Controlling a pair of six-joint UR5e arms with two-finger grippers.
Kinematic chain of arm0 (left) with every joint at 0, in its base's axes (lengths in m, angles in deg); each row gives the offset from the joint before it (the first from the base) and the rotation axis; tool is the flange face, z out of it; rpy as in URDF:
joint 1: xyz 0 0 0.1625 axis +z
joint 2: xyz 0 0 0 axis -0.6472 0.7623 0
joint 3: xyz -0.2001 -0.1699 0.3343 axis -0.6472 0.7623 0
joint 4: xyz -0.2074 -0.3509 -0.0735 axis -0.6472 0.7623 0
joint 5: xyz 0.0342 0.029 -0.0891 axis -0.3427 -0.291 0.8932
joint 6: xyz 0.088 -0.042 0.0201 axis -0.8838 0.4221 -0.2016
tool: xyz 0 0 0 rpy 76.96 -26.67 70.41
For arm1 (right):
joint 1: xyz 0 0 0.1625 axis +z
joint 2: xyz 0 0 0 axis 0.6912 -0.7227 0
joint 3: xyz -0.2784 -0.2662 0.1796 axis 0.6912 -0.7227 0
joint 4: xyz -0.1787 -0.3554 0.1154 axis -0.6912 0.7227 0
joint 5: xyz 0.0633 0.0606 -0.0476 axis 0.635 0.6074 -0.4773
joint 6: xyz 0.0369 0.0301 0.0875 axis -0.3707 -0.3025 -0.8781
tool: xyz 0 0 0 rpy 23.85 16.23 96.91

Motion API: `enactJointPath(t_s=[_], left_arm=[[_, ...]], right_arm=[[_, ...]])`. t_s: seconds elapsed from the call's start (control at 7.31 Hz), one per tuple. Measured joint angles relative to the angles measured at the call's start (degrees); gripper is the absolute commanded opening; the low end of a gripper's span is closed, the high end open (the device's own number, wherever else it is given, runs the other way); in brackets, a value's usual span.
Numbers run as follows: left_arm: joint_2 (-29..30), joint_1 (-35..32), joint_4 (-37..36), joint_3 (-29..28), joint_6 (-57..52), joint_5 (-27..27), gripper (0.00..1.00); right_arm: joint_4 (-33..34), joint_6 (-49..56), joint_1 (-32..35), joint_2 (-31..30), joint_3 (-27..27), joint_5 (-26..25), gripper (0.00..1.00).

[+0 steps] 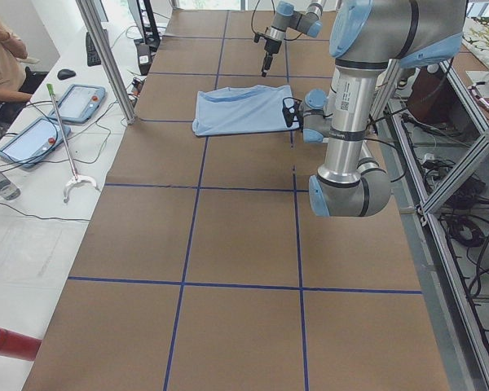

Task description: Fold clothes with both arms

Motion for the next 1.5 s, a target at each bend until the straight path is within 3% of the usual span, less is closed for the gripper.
enactJointPath(t_s=[0.96,1.09,1.23,1.37,1.5], left_arm=[[0.0,-0.7,0.9,0.0,0.9,0.0,0.67],[0.0,-0.7,0.9,0.0,1.7,0.1,0.5],[0.0,-0.7,0.9,0.0,2.2,0.1,0.21],[0.0,-0.6,0.9,0.0,2.7,0.0,0.0],[-0.1,-0.6,0.9,-0.1,3.2,0.0,0.0]], right_arm=[[-0.1,0.0,0.0,0.0,0.0,-0.1,1.0],[-0.1,0.0,0.0,0.0,0.0,-0.1,1.0],[-0.1,-0.1,0.0,0.0,0.0,-0.1,1.0],[-0.1,-0.1,0.0,-0.1,0.0,-0.2,1.0],[-0.1,-0.1,0.0,-0.2,-0.1,-0.2,1.0]])
